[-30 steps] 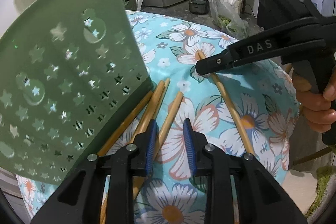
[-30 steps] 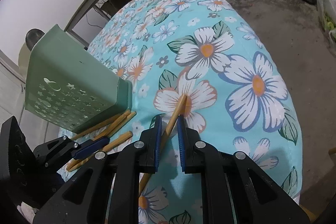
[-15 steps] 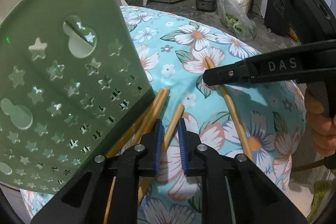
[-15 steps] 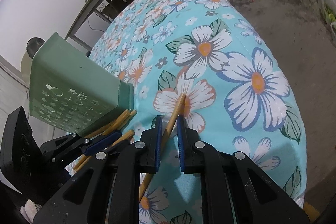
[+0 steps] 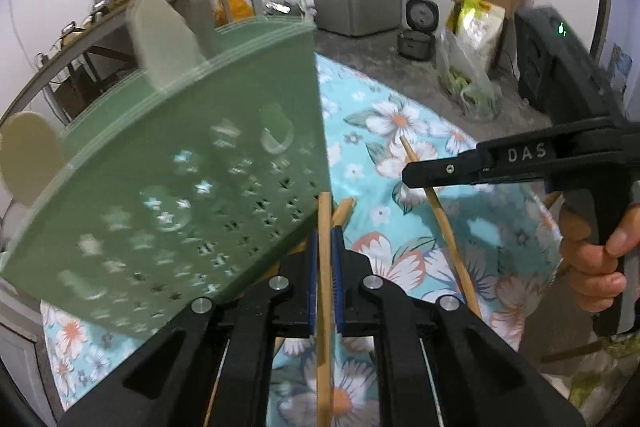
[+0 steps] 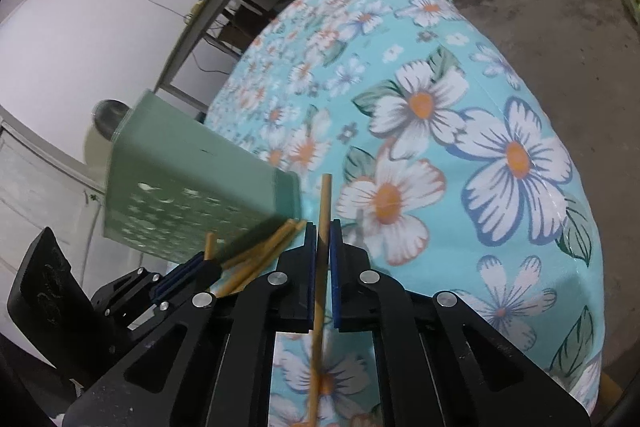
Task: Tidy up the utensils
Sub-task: 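Grasp a wooden chopstick with the left tool while the right tool lifts its chopstick, then raise both chopsticks upright above the green holder with both tools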
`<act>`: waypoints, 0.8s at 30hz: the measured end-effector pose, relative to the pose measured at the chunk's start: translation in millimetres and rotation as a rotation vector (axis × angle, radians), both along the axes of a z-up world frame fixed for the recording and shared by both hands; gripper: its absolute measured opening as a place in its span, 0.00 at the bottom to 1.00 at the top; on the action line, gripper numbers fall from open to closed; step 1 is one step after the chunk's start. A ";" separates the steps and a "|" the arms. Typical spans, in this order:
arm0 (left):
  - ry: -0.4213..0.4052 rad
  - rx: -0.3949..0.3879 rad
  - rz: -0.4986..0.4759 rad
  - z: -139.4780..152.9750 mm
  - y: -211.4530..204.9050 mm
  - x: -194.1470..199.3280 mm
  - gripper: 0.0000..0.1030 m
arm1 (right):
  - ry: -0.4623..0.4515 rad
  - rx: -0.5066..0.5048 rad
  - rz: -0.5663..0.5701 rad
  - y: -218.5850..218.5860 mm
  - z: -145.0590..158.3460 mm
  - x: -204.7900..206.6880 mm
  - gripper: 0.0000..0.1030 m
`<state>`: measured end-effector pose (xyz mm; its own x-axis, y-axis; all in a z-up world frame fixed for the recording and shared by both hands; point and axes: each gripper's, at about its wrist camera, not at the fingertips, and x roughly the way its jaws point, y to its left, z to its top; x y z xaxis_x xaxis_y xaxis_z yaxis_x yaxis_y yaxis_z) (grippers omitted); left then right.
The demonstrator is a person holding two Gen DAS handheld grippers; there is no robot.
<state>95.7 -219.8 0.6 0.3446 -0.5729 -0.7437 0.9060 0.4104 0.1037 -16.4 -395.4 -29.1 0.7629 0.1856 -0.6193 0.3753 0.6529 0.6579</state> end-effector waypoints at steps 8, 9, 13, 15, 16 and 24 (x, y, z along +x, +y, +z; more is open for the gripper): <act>0.044 -0.111 0.049 40.4 34.0 -4.7 0.06 | -0.074 -0.035 0.003 9.1 33.7 -12.4 0.04; 0.057 -0.134 0.063 46.6 40.1 -3.4 0.06 | -0.083 -0.043 0.005 11.1 37.9 -14.0 0.04; 0.097 -0.201 0.098 64.5 62.9 0.8 0.06 | -0.114 -0.079 0.015 19.7 52.9 -17.3 0.04; 0.112 -0.240 0.115 73.5 73.2 3.3 0.06 | -0.128 -0.092 0.022 23.6 58.7 -18.2 0.04; 0.117 -0.262 0.126 80.3 80.6 5.4 0.06 | -0.138 -0.097 0.027 24.2 61.7 -18.5 0.04; 0.079 -0.484 0.194 138.7 134.4 9.9 0.06 | -0.176 -0.117 0.048 32.1 75.2 -18.1 0.04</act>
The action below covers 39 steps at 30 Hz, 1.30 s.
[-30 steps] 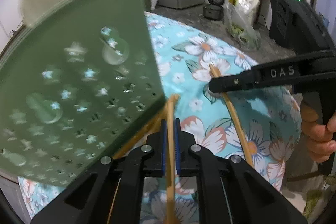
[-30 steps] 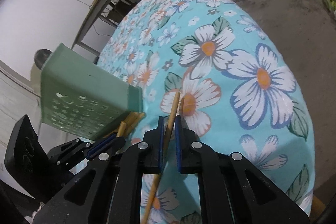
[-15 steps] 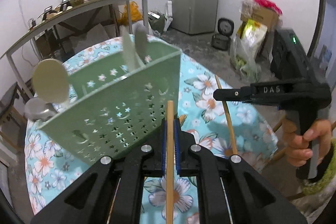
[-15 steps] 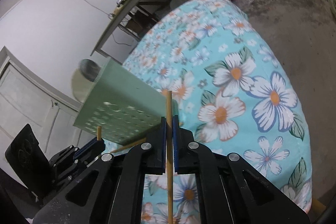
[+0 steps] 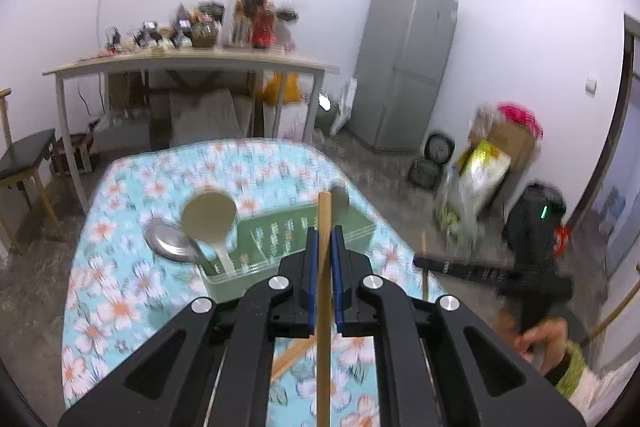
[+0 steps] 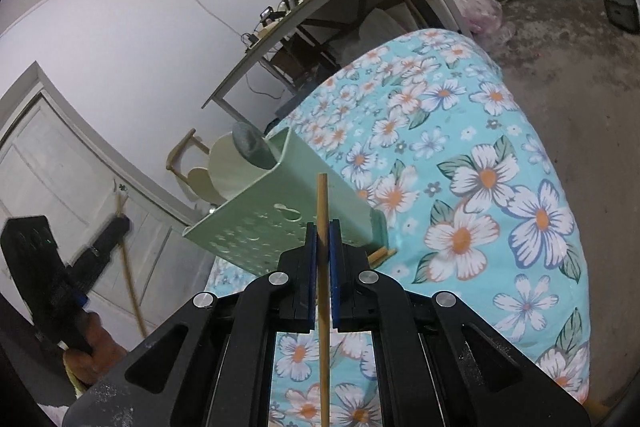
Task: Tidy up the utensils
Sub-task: 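Raise both chopsticks upright above the green holder with both tools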
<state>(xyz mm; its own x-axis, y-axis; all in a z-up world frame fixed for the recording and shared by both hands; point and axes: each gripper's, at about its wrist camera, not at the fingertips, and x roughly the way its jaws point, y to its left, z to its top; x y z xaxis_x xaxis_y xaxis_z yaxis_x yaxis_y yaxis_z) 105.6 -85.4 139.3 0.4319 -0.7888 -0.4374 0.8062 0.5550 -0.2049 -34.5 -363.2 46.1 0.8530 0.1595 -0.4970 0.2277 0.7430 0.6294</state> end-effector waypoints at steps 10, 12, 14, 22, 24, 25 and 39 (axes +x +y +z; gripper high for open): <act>0.040 -0.193 0.182 32.6 14.1 53.4 0.06 | 0.021 0.012 0.006 1.9 -4.9 6.1 0.04; 0.081 -0.195 0.217 29.3 11.7 69.2 0.06 | 0.024 0.011 0.005 2.9 -5.2 6.0 0.04; 0.060 -0.206 0.241 34.5 10.2 72.7 0.06 | 0.028 0.010 0.004 2.1 -6.1 7.3 0.04; -0.062 -0.372 0.304 68.3 -8.9 83.4 0.06 | 0.047 0.022 0.011 1.3 -14.0 17.0 0.04; -0.092 -0.390 0.326 71.2 -15.8 85.9 0.06 | 0.052 0.025 0.014 1.5 -16.2 18.6 0.04; -0.109 -0.394 0.338 71.4 -20.9 88.4 0.06 | 0.055 0.025 0.013 1.2 -16.8 19.2 0.04; -0.154 -0.341 0.450 43.0 -72.7 131.8 0.06 | 0.071 0.044 0.007 -6.0 -24.2 22.8 0.04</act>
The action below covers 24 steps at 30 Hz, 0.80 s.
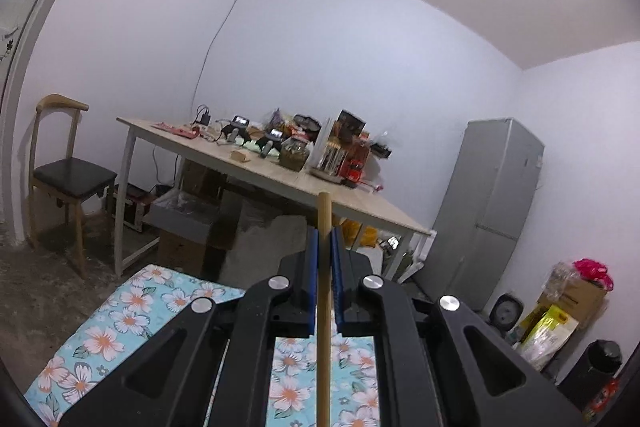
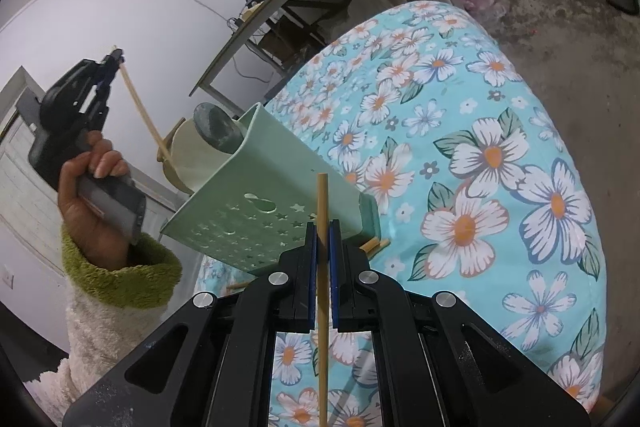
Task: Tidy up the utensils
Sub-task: 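Raise both chopsticks upright above the green holder with both tools, then drop the chopsticks into the green holder and open both tools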
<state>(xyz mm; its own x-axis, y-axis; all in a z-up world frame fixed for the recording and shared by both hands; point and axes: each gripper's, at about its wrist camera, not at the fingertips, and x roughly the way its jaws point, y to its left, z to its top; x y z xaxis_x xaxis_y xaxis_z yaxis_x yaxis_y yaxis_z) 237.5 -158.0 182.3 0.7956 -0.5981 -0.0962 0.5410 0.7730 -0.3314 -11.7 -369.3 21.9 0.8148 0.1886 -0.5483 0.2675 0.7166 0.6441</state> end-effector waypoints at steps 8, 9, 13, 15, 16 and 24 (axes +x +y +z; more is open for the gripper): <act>0.042 0.071 -0.017 -26.7 1.5 -0.8 0.06 | 0.004 0.006 -0.007 -2.2 -2.2 -2.4 0.04; 0.047 0.076 -0.023 -29.2 4.1 -2.9 0.06 | 0.003 0.005 -0.008 -2.2 -1.8 -3.0 0.04; 0.062 0.083 -0.041 -33.8 13.1 -11.4 0.08 | -0.002 -0.001 -0.013 -3.1 2.9 -5.8 0.04; 0.067 0.083 -0.047 -34.2 20.1 -18.1 0.17 | -0.008 -0.010 -0.016 -2.7 7.1 -8.0 0.04; 0.067 0.079 -0.049 -33.8 24.5 -21.9 0.25 | -0.012 -0.017 -0.017 -2.1 10.3 -9.5 0.04; 0.043 0.079 -0.048 -31.9 65.6 -62.8 0.59 | -0.101 -0.089 -0.012 7.0 52.2 -18.8 0.04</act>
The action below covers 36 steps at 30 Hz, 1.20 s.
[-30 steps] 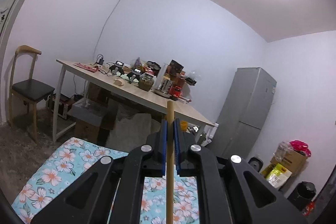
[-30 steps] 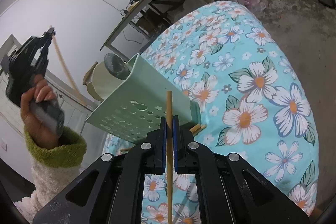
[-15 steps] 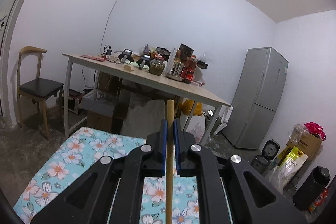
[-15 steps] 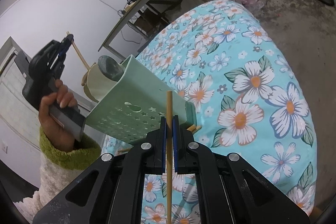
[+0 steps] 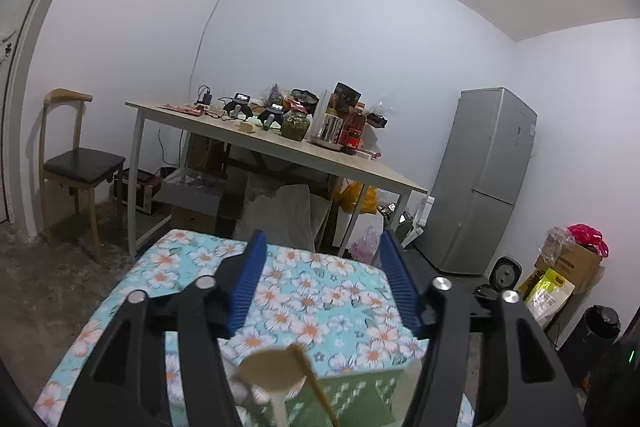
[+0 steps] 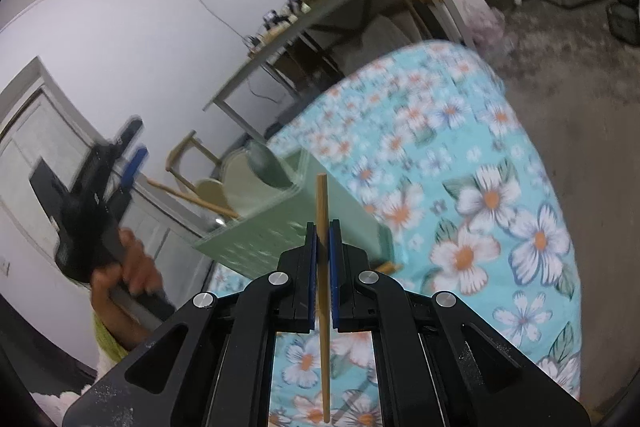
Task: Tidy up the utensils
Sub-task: 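Drop the chopsticks into the green holder and open both tools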
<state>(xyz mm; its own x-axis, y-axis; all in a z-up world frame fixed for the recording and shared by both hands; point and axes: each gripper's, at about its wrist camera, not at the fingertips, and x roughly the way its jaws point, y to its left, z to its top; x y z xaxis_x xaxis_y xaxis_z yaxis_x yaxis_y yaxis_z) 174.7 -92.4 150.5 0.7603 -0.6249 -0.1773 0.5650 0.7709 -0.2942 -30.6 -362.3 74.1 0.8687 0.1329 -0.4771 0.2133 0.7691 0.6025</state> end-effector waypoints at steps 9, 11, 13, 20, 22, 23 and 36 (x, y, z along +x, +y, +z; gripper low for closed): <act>0.071 0.056 0.044 -39.2 64.6 -34.6 0.75 | -0.206 -0.169 0.038 21.4 90.6 0.7 0.04; 0.102 0.086 0.056 -53.8 74.9 -38.3 0.76 | -0.251 -0.219 0.042 28.1 111.3 5.4 0.04; 0.144 0.119 0.061 -71.2 84.0 -42.0 0.77 | -0.287 -0.254 0.048 33.1 126.8 11.1 0.04; 0.271 0.189 0.084 -122.6 110.1 -47.5 0.77 | -0.390 -0.413 0.041 53.2 173.0 48.8 0.04; 0.292 0.185 0.096 -130.7 116.2 -45.2 0.77 | -0.398 -0.440 0.038 55.8 176.1 62.1 0.04; 0.300 0.183 0.100 -134.0 118.3 -44.2 0.77 | -0.397 -0.457 0.033 57.8 176.4 72.1 0.04; 0.313 0.184 0.105 -144.8 126.2 -38.5 0.78 | -0.229 -0.625 0.049 77.6 108.3 135.2 0.16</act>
